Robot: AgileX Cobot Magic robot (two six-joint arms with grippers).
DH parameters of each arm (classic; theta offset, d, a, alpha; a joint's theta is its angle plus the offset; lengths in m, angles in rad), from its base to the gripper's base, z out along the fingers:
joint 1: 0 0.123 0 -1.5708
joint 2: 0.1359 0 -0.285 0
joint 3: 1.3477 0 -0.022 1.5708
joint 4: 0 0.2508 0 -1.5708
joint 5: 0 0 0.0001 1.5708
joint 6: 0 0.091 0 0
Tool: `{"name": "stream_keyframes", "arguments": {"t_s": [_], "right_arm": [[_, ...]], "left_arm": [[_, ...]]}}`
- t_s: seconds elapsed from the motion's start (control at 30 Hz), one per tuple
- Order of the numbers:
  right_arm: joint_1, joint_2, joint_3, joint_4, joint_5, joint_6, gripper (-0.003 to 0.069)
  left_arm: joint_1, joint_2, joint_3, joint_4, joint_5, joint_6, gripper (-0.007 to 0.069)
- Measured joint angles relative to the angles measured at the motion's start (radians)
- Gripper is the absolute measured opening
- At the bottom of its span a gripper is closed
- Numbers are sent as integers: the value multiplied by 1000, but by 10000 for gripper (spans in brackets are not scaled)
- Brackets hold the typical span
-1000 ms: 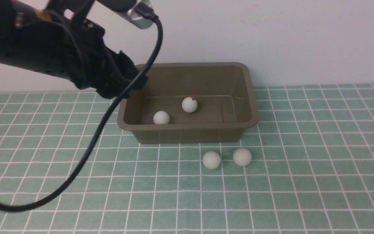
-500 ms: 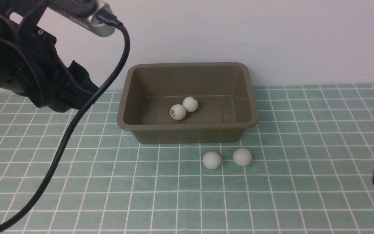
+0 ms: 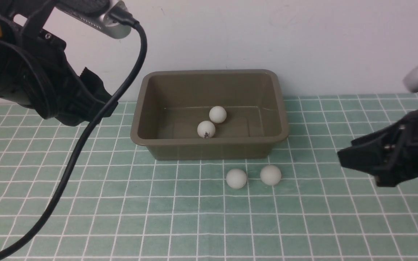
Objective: Put the table tennis balls in the box on the green coffee tablecloth.
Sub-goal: 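Reach for and grasp a ping pong ball on the table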
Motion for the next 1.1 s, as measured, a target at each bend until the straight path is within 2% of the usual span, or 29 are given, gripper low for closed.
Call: {"name": "stream_keyframes", "arguments": {"t_s": [0.17, 0.3, 0.43, 0.6, 0.7, 0.8, 0.97, 1.1], "right_arm": [[164, 143, -6, -9, -180, 45, 270], [206, 246, -30, -8, -255, 136, 270], [212, 379, -117, -36, -225, 225, 291], [212, 487, -244, -96, -181, 330, 351], [212, 544, -331, -161, -143, 406, 375], [212, 614, -425, -275, -85, 490, 386], [222, 682, -510, -377, -24, 529, 388], [251, 709, -535, -392, -14, 529, 388]], "left_arm": [[0, 0, 0, 0, 3, 2, 395], [0, 0, 0, 0, 23, 5, 395], [0, 0, 0, 0, 23, 5, 395], [0, 0, 0, 0, 24, 5, 395], [0, 0, 0, 3, 24, 6, 395], [0, 0, 0, 4, 24, 6, 395], [0, 0, 0, 4, 24, 6, 395], [0, 0, 0, 4, 24, 6, 395]]}}
